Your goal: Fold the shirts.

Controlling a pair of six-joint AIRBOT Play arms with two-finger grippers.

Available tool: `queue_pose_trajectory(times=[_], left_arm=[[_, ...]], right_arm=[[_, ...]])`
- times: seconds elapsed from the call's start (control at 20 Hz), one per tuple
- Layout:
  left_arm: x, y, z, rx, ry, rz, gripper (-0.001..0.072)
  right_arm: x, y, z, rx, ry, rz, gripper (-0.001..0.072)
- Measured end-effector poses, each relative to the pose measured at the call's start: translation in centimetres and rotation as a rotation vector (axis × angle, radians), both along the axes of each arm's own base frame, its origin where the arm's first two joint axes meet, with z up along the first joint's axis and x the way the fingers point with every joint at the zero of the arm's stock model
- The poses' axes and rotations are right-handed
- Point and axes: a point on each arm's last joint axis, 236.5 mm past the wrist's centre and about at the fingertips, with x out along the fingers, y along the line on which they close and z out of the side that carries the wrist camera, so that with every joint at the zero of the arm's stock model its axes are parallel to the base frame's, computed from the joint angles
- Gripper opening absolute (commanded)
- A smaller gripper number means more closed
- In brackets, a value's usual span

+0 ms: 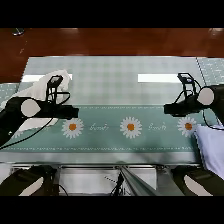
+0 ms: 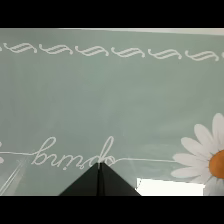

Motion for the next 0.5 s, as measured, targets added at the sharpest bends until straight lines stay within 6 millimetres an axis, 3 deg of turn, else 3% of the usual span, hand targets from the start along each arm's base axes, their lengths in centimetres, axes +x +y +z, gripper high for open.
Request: queue_pose_trajectory(times=[0.35,0.4,0.45,0.5], left_arm=[[0.3,0.0,0.1,-0.003,-0.012,0.003,0.0032],[0.6,-0.1,0.2,-0.006,-0.025,0.007,0.0152],[1.0,-0.1,0.3,-0.009,-0.041,0.011,0.0557],[1.8,-0.1,0.6,-0.013,-0.075,0.019,0.0704]], right_arm=[[0.8,0.0,0.1,0.0,-0.033,0.0,0.0027],[1.1,-0.1,0.2,-0.005,-0.049,0.002,0.0217],[1.4,-0.2,0.3,-0.007,-0.062,-0.003,0.0605],[1.7,-0.3,0.3,-0.012,-0.075,-0.01,0.0622]])
